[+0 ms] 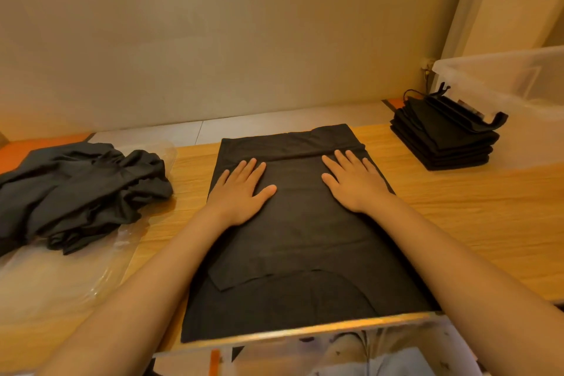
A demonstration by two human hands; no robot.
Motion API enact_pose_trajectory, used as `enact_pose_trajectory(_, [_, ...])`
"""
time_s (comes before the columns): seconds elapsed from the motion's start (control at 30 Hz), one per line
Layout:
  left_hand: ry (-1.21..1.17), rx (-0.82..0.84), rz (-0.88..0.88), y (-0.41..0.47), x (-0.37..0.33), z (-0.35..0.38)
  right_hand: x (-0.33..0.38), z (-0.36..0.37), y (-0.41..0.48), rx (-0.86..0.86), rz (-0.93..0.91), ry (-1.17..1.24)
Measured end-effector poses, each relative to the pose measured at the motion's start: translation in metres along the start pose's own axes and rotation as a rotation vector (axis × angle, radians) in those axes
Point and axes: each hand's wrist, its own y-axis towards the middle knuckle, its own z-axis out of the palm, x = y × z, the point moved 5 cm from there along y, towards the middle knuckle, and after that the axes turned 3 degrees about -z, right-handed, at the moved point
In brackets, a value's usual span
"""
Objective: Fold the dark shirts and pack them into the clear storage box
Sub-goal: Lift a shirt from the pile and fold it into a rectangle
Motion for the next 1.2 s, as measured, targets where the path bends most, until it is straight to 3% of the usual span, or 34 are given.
enact_pose_trajectory(0.2, [-0.150,-0.088,0.023,-0.038,-0.022,-0.021,0.024,-0.021,-0.028,-0.117,-0.069,0.033])
enact_pose_trajectory(0.4, [-0.097,-0.024,0.062,-0.101,-0.066,0.009,0.084,0.004,-0.096,-0.054,-0.253,-0.007])
enact_pose_trajectory(0.6, [-0.021,-0.058,0.043,-0.110,-0.032,0.015,0.048,0.010,-0.107,-0.013,-0.228,0.005])
enact_pose_trajectory(0.9, [-0.135,-0.055,0.011,-0.143,0.014,0.007,-0.034,-0.003,-0.136,-0.049,0.017,0.039])
enact_pose_trajectory(1.0, [-0.162,-0.086,0.034,-0.158,0.003,0.004,-0.016,-0.007,-0.152,-0.164,-0.054,0.027])
enact_pose_trajectory(1.2, [-0.078,-0.032,0.054,-0.173,-0.003,0.016,0.003,0.017,-0.174,-0.044,-0.131,0.001])
